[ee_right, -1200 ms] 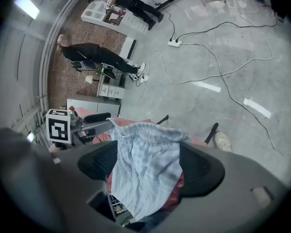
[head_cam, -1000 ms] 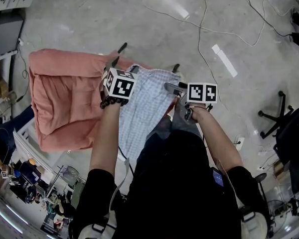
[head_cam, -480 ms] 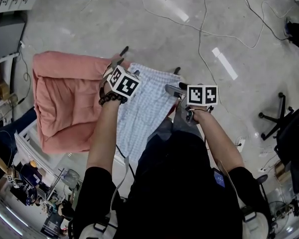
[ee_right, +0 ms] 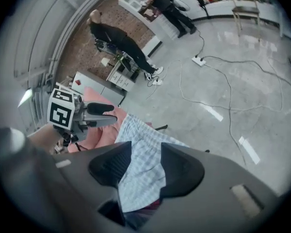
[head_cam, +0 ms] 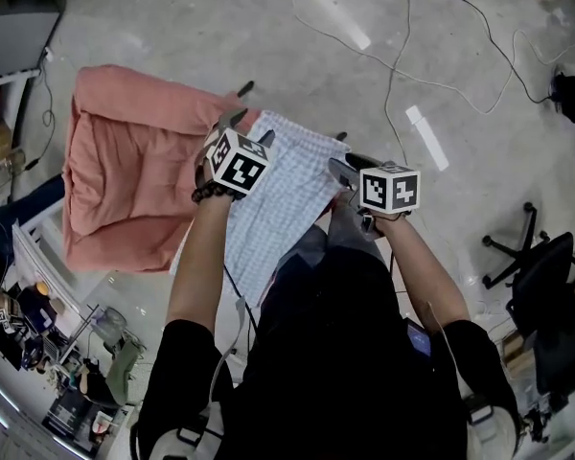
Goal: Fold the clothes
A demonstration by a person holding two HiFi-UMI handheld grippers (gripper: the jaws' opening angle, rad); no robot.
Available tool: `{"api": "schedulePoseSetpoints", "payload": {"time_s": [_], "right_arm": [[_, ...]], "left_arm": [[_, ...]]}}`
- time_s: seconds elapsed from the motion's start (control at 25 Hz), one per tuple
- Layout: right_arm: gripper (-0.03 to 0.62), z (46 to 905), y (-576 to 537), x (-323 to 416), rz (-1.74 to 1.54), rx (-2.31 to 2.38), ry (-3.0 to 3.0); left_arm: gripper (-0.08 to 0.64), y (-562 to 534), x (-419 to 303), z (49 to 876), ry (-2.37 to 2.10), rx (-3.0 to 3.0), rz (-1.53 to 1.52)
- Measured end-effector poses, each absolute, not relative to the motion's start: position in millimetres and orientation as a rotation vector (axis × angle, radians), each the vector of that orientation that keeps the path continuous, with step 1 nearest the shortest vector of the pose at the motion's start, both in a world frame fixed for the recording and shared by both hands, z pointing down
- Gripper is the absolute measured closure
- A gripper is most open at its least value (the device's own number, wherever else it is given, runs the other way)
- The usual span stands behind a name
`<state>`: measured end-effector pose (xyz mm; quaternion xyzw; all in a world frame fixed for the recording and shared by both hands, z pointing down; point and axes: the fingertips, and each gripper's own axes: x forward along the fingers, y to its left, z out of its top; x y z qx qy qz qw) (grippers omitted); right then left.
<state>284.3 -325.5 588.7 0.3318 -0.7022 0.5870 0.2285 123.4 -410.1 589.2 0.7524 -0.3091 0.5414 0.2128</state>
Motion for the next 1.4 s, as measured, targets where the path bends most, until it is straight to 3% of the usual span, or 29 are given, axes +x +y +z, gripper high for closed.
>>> {"api": "schedulePoseSetpoints", "payload": {"time_s": [0.2,0.68,1.4], "right_arm": [[0.439,569.8,-334.4,287.4,1.312,0.759,-2.054],[0.477,536.4,-310.4,243.7,0.872,0.438,-2.156],[0.508,530.0,-197.4,219.1,0.542,0.269,-2.157]], "left_arm": [[0.336,-377.8,129.5,567.4,-1.025,2.079,1.355],[0.365,-234.6,72.8,542.7,-1.383,1.776,1.043],[0.371,48.5,68.2,541.6,-1.553,1.431,0.879]]}}
